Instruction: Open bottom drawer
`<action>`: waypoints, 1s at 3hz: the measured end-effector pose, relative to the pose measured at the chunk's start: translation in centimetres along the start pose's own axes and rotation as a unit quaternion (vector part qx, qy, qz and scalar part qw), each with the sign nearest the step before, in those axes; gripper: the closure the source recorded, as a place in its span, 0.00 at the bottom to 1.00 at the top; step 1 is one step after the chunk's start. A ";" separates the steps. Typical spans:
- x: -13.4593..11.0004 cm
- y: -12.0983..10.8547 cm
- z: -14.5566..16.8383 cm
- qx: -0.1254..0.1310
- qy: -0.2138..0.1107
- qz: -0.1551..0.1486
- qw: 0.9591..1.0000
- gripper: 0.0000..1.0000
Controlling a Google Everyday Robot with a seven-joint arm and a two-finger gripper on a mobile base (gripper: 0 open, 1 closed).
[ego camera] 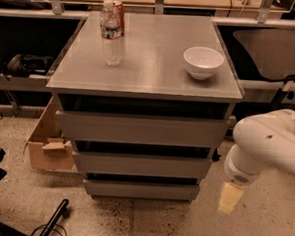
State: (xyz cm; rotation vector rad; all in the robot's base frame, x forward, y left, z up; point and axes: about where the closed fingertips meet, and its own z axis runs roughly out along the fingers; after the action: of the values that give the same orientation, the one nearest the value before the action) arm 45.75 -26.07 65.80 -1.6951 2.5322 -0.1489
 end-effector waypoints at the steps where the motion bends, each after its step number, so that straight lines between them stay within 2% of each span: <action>1: -0.6 1.8 6.9 -0.016 0.023 -0.037 0.999 0.00; 2: -1.3 2.7 13.2 -0.008 0.040 -0.069 0.997 0.00; 3: -2.1 2.6 18.0 0.001 0.047 -0.086 0.995 0.00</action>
Offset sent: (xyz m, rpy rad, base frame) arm 0.0056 0.0259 -0.2112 -0.1565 0.0210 0.1965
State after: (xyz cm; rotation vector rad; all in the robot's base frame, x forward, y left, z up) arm 46.47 -23.71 47.61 -1.9491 2.4453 -0.2475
